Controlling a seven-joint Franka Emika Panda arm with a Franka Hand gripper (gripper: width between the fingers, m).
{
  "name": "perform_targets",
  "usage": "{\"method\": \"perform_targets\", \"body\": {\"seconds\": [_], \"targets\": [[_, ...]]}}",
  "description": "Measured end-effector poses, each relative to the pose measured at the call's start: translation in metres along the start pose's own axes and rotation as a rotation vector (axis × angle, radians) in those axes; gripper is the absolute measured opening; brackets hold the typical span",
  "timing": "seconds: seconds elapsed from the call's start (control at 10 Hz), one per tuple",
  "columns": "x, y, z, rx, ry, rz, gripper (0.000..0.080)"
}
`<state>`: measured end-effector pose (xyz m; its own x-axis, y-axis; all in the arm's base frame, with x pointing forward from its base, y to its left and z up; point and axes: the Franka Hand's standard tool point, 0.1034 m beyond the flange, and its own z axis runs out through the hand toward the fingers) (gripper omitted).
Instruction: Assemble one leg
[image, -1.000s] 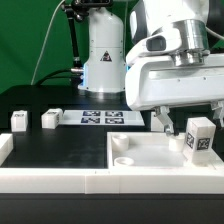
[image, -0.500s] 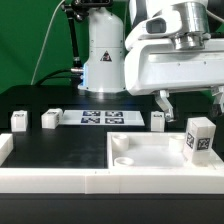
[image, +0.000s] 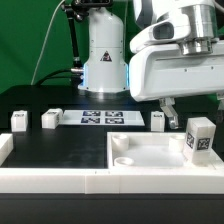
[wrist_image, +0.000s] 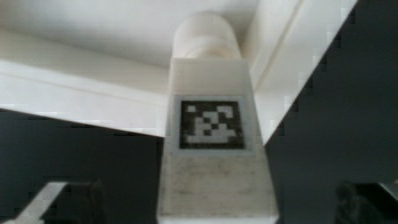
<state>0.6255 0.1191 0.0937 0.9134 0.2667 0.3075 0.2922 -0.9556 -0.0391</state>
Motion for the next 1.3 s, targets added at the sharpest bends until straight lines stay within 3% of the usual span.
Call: {"method": "perform_targets", "body": {"seconds": [0.2,0.6,0.9,1.2,1.3], "targets": [[0.004,0.0,-0.001,0.037,-0.168,0.005,0.0649],[-0.004,-0.006,0.004,0.115,-0.487,0.006,0.0649],[-0.001,-0.004,0.011,0.111,-0.457,0.006,0.0649],[-0.002,-0.004,0.012,0.111,-0.457,0.007,0.031],[-0.002,-0.002,0.012,0.109,-0.457,0.008,0.031]]}}
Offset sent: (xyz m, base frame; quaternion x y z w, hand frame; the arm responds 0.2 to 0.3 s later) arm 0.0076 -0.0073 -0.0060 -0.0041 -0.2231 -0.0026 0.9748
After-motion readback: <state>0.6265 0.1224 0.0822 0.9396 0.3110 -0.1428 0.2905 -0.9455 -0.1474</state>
